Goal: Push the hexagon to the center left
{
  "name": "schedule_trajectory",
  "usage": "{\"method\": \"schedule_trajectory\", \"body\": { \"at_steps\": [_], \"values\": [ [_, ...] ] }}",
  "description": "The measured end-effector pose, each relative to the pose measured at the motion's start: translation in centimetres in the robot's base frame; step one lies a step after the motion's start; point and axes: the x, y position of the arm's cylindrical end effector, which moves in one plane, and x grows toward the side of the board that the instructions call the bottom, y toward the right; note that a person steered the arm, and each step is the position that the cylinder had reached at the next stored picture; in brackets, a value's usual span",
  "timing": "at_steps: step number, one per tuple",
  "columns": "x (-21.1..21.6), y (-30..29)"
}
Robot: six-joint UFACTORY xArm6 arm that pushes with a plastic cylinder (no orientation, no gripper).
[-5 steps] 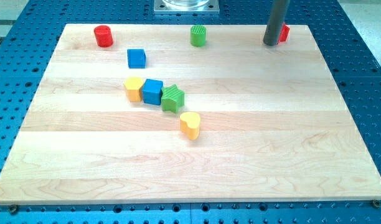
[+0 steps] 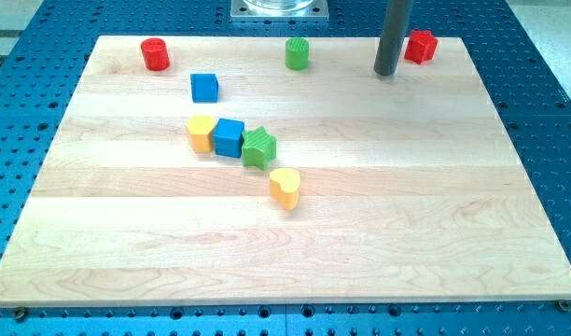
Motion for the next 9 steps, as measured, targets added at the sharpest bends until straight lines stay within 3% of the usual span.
{"method": "schedule_trajectory", "body": {
  "at_steps": [2,3,4,7,8,9],
  "values": [
    [1.2,-0.8],
    [5.3,-10.3],
    [12.1,-18.3],
    [12.8,-24.9],
    [12.9,-32.1],
    [13.5,-28.9]
  ]
}}
